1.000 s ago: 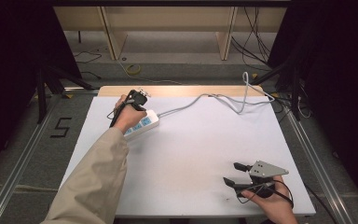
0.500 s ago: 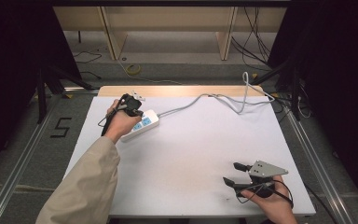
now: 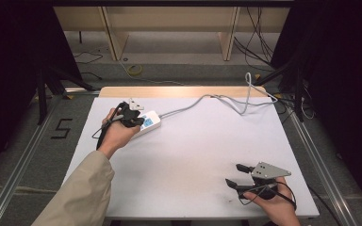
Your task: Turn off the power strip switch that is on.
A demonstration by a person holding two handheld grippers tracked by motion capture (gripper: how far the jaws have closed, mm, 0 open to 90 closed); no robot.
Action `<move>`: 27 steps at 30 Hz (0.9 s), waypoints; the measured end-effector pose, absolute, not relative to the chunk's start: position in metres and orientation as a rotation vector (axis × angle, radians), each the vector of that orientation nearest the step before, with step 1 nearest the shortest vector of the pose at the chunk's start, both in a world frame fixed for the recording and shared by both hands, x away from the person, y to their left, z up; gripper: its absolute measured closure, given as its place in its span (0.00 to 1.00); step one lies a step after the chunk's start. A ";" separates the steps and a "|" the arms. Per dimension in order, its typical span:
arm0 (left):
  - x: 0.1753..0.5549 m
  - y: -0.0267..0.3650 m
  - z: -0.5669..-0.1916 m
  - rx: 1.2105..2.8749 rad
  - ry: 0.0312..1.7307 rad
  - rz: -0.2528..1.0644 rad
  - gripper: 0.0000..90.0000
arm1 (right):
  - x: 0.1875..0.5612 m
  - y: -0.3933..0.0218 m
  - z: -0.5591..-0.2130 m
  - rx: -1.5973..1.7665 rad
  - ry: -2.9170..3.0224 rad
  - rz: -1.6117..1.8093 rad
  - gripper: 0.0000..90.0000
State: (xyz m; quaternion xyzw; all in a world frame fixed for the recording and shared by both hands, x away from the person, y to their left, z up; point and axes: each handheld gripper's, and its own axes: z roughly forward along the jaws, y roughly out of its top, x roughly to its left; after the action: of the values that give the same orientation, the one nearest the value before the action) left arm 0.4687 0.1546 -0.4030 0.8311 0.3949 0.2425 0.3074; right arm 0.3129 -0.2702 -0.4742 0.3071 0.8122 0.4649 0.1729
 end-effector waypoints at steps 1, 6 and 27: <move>0.467 0.155 -0.403 2.201 1.040 0.640 1.00 | 0.313 -0.270 -0.474 0.873 2.305 1.319 0.36; 0.454 0.154 -0.407 2.174 1.033 0.632 0.99 | 0.313 -0.270 -0.474 0.877 2.300 1.322 0.36; 0.412 0.156 -0.417 2.143 0.952 0.608 0.94 | 0.313 -0.272 -0.474 0.886 2.293 1.323 0.36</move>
State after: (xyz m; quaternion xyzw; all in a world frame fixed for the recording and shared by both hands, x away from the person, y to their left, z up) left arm 0.4123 0.1563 -0.4172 0.8281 0.3678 0.2348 0.3518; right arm 0.3130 -0.2719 -0.4743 0.3126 0.8089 0.4666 0.1739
